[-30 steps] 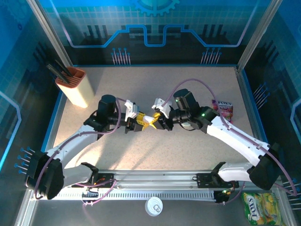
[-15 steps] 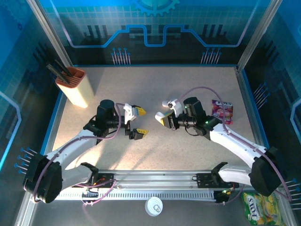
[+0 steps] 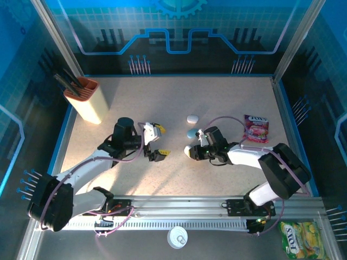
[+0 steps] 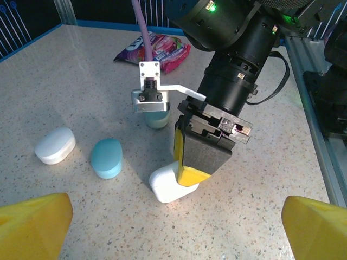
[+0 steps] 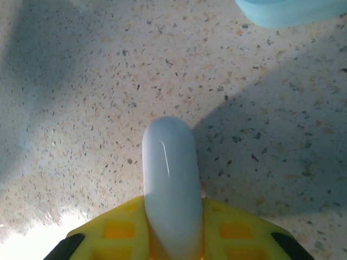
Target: Insert the wireless bluetooth earbuds into the charging case
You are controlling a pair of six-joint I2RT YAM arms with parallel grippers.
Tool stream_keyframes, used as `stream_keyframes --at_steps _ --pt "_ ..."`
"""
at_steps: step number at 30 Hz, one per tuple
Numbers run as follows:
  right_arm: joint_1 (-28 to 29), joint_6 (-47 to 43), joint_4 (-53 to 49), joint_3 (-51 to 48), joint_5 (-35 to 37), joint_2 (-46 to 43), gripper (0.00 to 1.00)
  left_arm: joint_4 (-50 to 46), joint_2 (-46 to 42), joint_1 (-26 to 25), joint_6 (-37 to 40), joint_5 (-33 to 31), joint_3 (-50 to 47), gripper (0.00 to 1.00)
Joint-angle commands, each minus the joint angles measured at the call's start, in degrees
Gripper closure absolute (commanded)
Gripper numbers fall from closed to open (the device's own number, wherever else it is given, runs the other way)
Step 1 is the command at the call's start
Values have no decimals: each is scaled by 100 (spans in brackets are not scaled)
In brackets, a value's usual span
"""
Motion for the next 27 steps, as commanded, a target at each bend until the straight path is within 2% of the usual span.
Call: stream_keyframes --at_steps 1,5,7,9,12,15,18,22,27 --pt "-50 251 581 -76 -35 109 74 -407 122 2 394 -23 58 1" --pt "-147 165 546 -126 116 -200 55 -303 133 24 267 -237 1 1" --pt "-286 -15 400 -116 191 -482 39 151 55 165 47 -680 -234 1" --pt "-432 -249 90 -36 325 -788 28 707 -116 388 -278 -1191 -567 1" --pt "-727 -643 -389 102 530 -1295 22 1088 -369 710 -737 -1723 -822 1" --pt "-1173 -1016 -588 185 677 -1830 18 1280 -492 812 -997 -2559 -1001 1" --pt "-1626 -1501 -807 287 1157 -2355 16 1850 -579 1082 -1386 -3199 -1376 1" --pt "-1902 -2495 -182 -92 2219 -2983 12 2909 -284 1724 -2005 -3223 -1863 1" --pt "-2547 -2848 1237 -798 2512 -2808 10 4075 497 2209 -2400 -3227 -1988 1"
